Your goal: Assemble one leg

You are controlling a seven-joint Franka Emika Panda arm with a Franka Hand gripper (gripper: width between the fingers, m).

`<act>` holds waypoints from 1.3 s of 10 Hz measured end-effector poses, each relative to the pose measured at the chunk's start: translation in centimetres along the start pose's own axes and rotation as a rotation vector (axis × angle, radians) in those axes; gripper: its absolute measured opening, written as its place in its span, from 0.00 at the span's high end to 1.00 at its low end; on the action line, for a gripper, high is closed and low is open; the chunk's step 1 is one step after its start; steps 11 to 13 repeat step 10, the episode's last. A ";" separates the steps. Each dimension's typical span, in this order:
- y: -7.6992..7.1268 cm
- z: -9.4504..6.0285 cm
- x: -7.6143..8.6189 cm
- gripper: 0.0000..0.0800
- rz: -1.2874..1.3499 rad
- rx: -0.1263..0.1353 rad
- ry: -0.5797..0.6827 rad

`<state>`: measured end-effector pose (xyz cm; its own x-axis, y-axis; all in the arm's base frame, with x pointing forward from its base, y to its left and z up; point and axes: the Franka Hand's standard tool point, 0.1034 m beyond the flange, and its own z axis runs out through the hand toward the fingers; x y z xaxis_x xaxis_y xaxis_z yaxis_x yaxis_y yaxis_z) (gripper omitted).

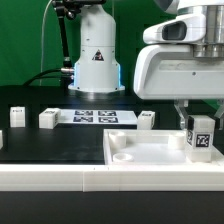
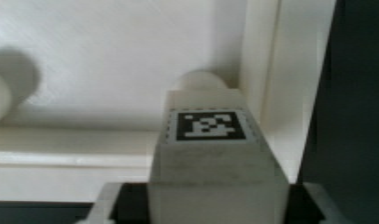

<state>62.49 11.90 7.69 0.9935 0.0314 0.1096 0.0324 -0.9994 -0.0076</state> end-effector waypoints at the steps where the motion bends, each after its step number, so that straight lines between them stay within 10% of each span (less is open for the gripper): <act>1: -0.1 0.0 0.0 0.64 0.056 0.001 0.000; 9: 0.9 0.1 -0.1 0.62 0.477 -0.013 0.028; 10: 0.9 0.1 -0.1 0.40 0.477 -0.013 0.028; 13: 0.9 0.1 -0.1 0.40 0.477 -0.013 0.028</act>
Offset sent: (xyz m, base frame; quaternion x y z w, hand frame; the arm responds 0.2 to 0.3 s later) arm -0.0078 0.0003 -0.0022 0.0195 0.0359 0.2858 0.9574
